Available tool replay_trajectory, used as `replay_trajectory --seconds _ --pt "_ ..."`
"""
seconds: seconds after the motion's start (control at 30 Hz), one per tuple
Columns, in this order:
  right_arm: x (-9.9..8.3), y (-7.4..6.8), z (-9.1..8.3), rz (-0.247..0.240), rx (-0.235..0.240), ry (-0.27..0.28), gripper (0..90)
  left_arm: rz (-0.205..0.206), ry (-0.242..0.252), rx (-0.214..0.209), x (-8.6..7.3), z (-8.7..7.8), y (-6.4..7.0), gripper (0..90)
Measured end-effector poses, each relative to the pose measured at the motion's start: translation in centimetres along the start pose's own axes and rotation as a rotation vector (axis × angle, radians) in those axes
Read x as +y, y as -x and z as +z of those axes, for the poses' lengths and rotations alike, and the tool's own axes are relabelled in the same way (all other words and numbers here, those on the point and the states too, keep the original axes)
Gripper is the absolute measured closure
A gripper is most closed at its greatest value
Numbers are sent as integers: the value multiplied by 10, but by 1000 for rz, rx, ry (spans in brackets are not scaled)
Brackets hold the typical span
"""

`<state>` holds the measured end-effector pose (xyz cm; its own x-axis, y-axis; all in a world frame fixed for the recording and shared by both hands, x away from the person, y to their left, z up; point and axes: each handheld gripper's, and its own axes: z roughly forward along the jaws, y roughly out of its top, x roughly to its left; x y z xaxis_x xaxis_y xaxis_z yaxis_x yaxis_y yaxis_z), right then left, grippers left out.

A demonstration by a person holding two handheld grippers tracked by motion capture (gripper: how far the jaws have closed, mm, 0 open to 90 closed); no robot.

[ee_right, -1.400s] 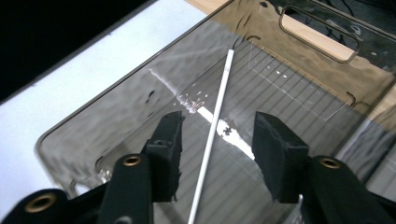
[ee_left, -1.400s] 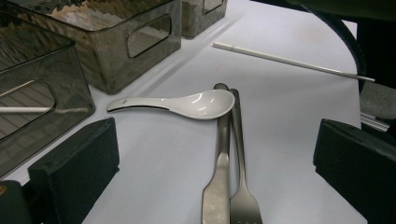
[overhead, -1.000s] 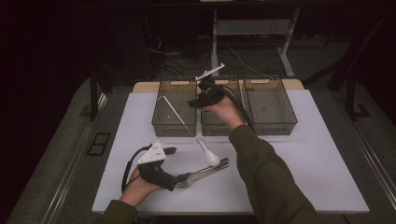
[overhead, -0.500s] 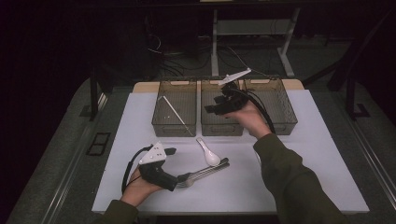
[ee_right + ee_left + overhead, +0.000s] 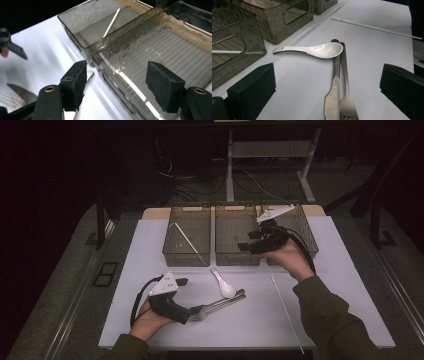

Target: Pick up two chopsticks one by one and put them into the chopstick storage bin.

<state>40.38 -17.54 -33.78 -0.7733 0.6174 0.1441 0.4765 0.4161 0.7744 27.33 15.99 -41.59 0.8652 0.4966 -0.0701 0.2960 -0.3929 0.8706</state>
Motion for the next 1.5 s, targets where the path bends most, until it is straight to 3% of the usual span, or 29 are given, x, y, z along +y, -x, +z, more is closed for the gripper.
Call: replay_trajectory --seconds 0.33,0.93,1.2,1.5 --pt "-34 0 -25 15 -51 -3 378 -2 -4 10 -1 0 -1 0" --pt "-112 -5 -54 78 -145 -92 579 7 -10 15 -1 -1 -1 0" --pt "-143 -10 -51 118 -156 -169 600 12 -15 11 -1 0 0 0" --pt "-166 -26 -58 126 -135 -198 647 12 -17 12 0 0 0 0"
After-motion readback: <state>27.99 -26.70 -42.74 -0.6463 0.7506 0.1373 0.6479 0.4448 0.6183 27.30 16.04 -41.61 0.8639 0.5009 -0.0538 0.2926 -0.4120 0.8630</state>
